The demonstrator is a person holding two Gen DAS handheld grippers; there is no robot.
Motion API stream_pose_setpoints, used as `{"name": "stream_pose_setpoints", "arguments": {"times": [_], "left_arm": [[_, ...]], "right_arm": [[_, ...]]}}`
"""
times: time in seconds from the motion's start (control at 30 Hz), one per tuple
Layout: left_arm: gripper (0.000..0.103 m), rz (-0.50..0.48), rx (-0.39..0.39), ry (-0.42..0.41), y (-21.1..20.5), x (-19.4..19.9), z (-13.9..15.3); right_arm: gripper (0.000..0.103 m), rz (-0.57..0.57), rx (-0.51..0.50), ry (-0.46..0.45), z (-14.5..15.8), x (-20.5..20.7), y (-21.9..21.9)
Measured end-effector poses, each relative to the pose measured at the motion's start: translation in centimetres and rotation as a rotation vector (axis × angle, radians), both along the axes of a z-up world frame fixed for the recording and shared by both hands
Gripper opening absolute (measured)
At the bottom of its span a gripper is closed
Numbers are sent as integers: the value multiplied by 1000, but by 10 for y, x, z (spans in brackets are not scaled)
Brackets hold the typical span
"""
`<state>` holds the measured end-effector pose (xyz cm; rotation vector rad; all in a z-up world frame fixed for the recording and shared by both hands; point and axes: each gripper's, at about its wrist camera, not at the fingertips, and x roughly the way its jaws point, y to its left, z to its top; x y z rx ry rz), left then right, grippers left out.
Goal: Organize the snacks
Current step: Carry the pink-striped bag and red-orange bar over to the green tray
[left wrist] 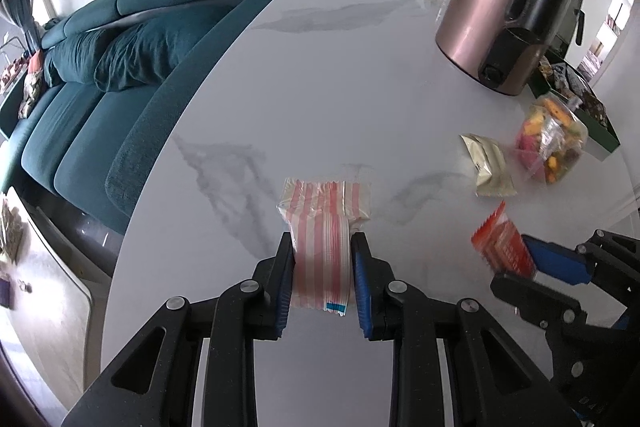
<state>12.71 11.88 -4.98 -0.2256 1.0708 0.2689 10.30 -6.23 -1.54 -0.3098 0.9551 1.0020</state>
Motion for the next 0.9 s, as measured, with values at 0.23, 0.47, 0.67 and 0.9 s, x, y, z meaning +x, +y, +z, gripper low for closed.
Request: {"name": "stream_pose_setpoints", "arguments": {"times": [0.23, 0.47, 0.67, 0.9], "left_arm": [[23, -80, 7, 14, -22, -8, 9], [23, -240, 6, 12, -75, -14, 22], [23, -416, -17, 17, -145, -10, 24], [23, -587, -1, -34, -236, 7, 41]], "right_arm": [[0, 25, -33, 19, -2, -21, -27], [0, -41, -99, 42, -4, -32, -87], [0, -162, -163, 48, -1, -28, -151], [0, -321, -214, -2, 19, -6, -224]]}}
